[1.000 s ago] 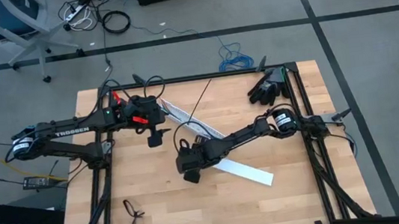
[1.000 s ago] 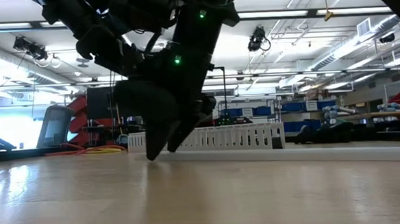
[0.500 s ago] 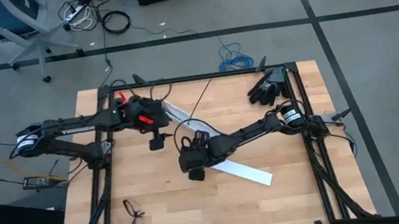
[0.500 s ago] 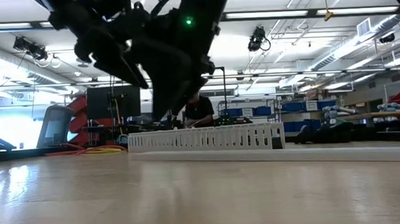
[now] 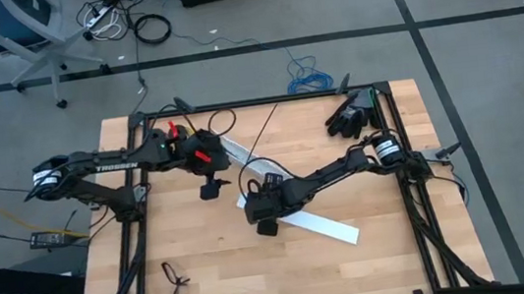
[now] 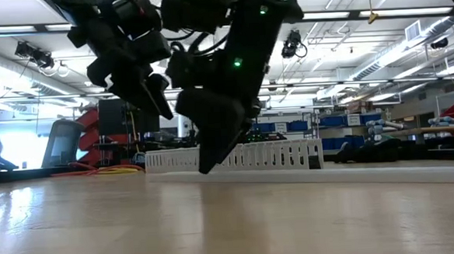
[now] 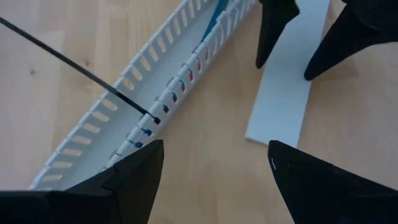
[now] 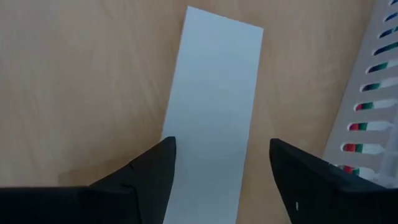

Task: Ziptie cables
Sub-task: Close the white cable duct

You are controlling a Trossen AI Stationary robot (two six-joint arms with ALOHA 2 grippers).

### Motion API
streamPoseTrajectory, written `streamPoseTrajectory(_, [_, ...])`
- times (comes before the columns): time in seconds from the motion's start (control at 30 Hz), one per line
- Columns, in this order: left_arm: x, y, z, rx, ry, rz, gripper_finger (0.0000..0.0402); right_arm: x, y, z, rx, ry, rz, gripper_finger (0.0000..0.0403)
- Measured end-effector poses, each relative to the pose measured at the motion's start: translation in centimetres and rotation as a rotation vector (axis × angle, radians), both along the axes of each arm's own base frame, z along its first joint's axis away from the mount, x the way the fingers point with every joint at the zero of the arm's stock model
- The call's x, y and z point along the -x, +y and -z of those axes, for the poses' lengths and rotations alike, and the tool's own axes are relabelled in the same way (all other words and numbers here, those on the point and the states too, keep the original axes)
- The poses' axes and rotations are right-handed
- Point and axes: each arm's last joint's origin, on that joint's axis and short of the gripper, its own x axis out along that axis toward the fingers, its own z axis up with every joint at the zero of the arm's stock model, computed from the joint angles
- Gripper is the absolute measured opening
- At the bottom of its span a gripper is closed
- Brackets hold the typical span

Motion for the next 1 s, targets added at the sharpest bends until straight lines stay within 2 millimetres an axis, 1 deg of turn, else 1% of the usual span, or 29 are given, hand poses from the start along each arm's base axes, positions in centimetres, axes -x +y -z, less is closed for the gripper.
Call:
streamPoseTrajectory(0.1, [0.0, 0.3, -0.1, -0.006, -0.011, -0.009, 0.03, 1.2, -0.3, -0.5, -0.005, -0.003, -0.008, 0.0249])
streamPoseTrajectory(0.17, [0.1, 0.4, -0.1, -0.004, -0.006, -0.016, 0.03, 2.4, -0.6, -1.3, -0.011, -0.038, -0.006, 0.0249])
streamPoseTrajectory(0.27, [0.1, 0.5, -0.1, -0.003, -0.014, -0.023, 0.03, 4.5, -1.4, -2.5, -0.031, -0.147, 0.004, 0.0248])
streamPoseTrajectory(0.33, [0.0, 0.5, -0.1, 0.004, -0.018, -0.032, 0.03, 6.3, -2.1, -2.9, -0.057, -0.224, 0.029, 0.0247])
streamPoseTrajectory(0.4, [0.0, 0.5, -0.2, 0.004, -0.02, -0.033, 0.03, 7.7, -2.7, -3.4, -0.13, -0.334, 0.053, 0.0247])
streamPoseTrajectory(0.47, [0.0, 0.5, -0.2, 0.005, -0.021, -0.035, 0.03, 8.3, -3.0, -4.2, -0.222, -0.469, 0.078, 0.0247])
streamPoseTrajectory(0.53, [0.0, 0.5, -0.2, 0.005, -0.022, -0.035, 0.03, 8.4, -2.7, -4.4, -0.262, -0.524, 0.053, 0.0246])
streamPoseTrajectory(0.57, [0.0, 0.5, -0.2, 0.004, -0.027, -0.035, 0.03, 8.4, -2.3, -4.1, -0.261, -0.513, 0.035, 0.0246])
streamPoseTrajectory(0.67, [-0.1, 0.6, -0.3, 0.0, -0.04, -0.036, 0.03, 8.1, -1.4, -3.2, -0.226, -0.484, 0.003, 0.0242])
streamPoseTrajectory(0.77, [-0.2, 0.6, -0.4, -0.004, -0.054, -0.036, 0.03, 7.5, -0.9, -2.5, -0.171, -0.484, 0.007, 0.0239])
streamPoseTrajectory(0.9, [-0.3, 0.6, -0.4, -0.007, -0.064, -0.036, 0.03, 6.6, -0.9, -0.7, -0.143, -0.434, 0.022, 0.0237])
streamPoseTrajectory(1.0, [-0.3, 0.6, -0.4, -0.006, -0.061, -0.036, 0.03, 5.7, -1.1, 0.0, -0.135, -0.417, 0.029, 0.0237])
